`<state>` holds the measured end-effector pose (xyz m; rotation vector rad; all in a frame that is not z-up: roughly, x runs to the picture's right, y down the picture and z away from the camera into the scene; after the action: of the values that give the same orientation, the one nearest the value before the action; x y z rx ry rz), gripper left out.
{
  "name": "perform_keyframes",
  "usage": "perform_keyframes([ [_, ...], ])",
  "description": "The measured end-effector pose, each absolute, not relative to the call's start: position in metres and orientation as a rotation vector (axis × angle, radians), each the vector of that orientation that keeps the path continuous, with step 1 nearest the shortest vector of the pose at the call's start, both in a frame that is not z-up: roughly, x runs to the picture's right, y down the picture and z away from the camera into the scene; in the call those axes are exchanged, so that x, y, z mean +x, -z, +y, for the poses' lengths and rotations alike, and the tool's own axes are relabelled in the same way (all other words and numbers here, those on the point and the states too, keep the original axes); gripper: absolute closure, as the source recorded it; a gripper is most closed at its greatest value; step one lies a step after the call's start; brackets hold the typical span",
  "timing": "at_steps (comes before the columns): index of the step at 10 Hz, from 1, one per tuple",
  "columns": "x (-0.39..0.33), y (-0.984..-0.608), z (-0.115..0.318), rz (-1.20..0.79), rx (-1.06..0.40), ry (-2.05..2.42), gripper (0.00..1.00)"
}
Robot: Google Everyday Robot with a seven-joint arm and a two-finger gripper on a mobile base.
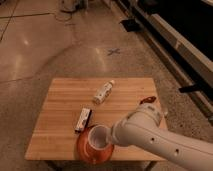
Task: Place the ceramic cup in the ceramic bowl
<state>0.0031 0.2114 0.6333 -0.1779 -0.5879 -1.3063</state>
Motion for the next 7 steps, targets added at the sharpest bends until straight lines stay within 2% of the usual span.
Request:
perform_keyframes([
  [2, -0.008, -0.654, 0.212, -0.568, -0.209, 1.323, 0.50],
  [5, -0.022, -0.675, 0.221, -0.561, -0.272, 1.370, 0.24],
  [7, -0.027, -0.681, 0.224, -0.556, -0.294, 1.392, 0.24],
])
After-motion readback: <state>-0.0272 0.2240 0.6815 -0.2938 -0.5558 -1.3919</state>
